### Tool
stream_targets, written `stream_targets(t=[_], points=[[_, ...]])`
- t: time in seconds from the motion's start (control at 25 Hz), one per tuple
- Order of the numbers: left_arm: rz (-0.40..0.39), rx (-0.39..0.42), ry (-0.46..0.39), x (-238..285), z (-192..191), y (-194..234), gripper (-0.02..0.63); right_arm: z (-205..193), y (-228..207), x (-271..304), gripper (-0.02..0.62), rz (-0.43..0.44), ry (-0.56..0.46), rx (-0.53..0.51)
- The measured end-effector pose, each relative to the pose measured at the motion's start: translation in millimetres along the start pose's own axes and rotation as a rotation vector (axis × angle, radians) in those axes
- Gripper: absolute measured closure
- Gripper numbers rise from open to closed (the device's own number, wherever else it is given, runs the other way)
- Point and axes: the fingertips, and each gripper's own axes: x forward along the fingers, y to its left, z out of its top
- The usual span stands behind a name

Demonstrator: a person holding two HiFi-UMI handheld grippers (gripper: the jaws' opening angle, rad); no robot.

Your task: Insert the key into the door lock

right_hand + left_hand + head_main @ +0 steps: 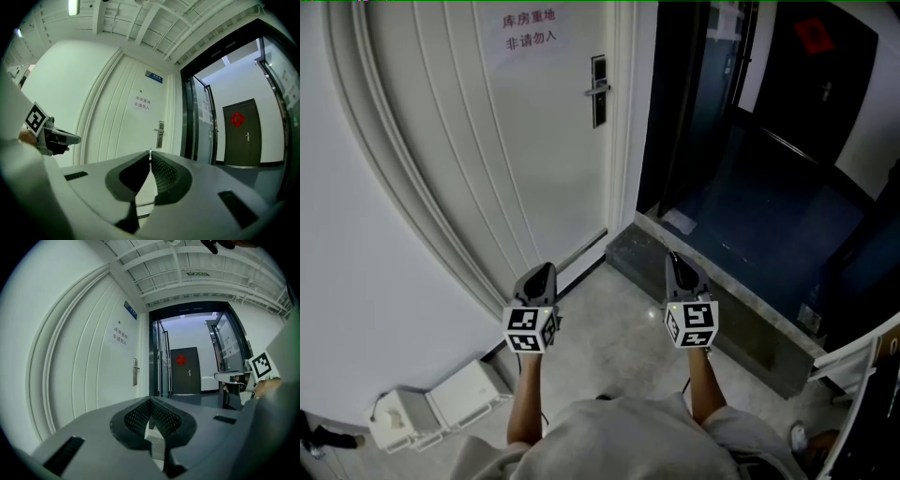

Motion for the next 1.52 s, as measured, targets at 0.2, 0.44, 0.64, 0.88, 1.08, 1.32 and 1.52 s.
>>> stream_targets(t=[0.2, 0.44, 0.64, 0.88, 1.08, 1.32, 1.52], points=[[-0.026, 0.007, 0.013, 31.4, -2.8, 7.4, 0.589, -11.6, -10.2, 21.5, 0.566, -0.019, 0.021, 0.007], [-0.052, 0.013, 0.042, 65.6, -17.4, 7.0, 0.589, -32.8, -22.5, 40.1, 0.566, -0.028, 0.059, 0.011], [-0.066, 0.019, 0.051, 104.7, -28.0, 5.7, 0.589, -55.7, -37.2, 70.6, 0.566, -0.022, 0.074, 0.020], [-0.035, 0.024, 0.064, 181.0, -39.1, 30.4, 0.589, -78.2, -64.3, 152.0, 0.566, 0.003, 0.065, 0.039], [-0.015, 0.012, 0.068, 274.0, -33.0, 56.2, 0.589, -82.2, -95.5, 246.5, 0.566, 0.038, 0.068, 0.025], [-0.010, 0.006, 0.064, 386.1, -16.6, 70.6, 0.589, -67.2, -146.7, 357.3, 0.566, 0.069, 0.046, 0.014], [0.006, 0.007, 0.059, 464.6, -3.0, 88.3, 0.589, -66.4, -177.0, 437.7, 0.566, 0.104, 0.036, 0.005]])
